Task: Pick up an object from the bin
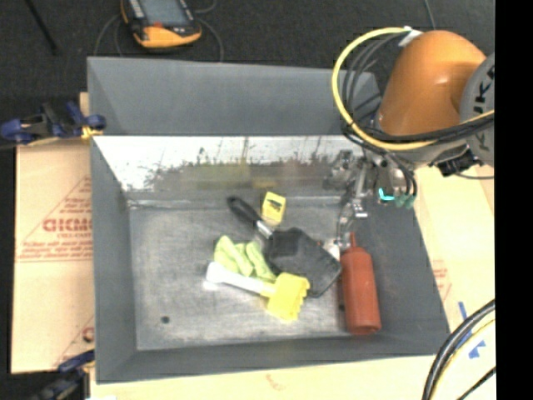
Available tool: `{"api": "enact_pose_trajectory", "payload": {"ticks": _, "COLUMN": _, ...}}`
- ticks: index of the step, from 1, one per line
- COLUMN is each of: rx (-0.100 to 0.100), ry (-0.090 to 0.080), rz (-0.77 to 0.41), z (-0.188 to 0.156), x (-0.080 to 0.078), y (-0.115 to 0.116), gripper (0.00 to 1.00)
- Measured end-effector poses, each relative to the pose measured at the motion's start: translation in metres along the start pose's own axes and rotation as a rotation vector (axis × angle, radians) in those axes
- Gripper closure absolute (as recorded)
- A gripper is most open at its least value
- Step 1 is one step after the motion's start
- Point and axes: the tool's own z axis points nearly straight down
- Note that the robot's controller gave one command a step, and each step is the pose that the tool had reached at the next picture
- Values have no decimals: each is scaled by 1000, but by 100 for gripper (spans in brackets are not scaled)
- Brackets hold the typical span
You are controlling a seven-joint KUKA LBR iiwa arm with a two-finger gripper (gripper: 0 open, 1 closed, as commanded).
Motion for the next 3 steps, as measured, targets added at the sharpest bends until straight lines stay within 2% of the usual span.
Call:
{"api": "enact_pose_trajectory", "payload": {"ticks": 1, "rx": 1, "ry": -8, "rz": -1, "z": -5, "x": -1, "y": 0, "gripper": 0}}
{"api": "enact_pose_trajectory", "payload": {"ticks": 2, "rx": 1, "ry": -15, "rz": 61, "z": 24, "x": -8, "y": 19, "gripper": 0}}
{"api": "enact_pose_trajectory", "payload": {"ticks": 3, "rx": 0, "ry": -8, "rz": 24, "z": 67, "x": 17, "y": 49, "gripper": 0}}
